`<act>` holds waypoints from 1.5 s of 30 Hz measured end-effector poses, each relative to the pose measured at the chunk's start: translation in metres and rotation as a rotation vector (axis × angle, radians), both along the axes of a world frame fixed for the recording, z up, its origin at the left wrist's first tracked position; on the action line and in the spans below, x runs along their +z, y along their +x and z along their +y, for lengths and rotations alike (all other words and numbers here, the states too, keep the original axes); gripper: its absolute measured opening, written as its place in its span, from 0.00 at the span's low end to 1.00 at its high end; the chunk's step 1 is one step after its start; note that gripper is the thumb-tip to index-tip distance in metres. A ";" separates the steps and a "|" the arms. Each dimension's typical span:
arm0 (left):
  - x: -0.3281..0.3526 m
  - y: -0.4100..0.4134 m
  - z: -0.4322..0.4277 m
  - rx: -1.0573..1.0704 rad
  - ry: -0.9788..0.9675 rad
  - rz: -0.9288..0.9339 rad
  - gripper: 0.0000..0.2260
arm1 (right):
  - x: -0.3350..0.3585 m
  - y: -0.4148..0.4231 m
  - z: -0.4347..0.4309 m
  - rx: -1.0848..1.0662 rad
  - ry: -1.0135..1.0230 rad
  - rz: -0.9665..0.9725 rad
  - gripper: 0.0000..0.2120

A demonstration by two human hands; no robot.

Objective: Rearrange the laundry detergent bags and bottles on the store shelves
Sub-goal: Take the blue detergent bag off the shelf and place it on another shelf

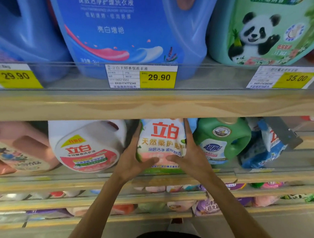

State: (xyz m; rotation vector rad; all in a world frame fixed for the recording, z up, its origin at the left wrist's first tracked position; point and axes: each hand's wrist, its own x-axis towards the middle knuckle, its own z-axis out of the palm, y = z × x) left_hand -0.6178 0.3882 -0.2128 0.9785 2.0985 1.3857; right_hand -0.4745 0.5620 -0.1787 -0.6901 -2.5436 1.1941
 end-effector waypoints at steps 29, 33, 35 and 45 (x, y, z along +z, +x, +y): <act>0.038 0.178 -0.105 0.166 0.073 0.069 0.44 | 0.046 0.154 -0.101 -0.017 -0.133 0.077 0.54; 0.060 0.218 -0.099 0.136 0.059 0.125 0.44 | 0.059 0.204 -0.102 -0.073 -0.125 0.137 0.53; 0.072 0.245 -0.093 0.110 0.058 0.120 0.43 | 0.067 0.237 -0.098 -0.077 -0.130 0.158 0.53; 0.096 0.407 -0.053 -0.040 0.124 0.090 0.43 | 0.090 0.420 -0.077 -0.207 -0.150 0.260 0.51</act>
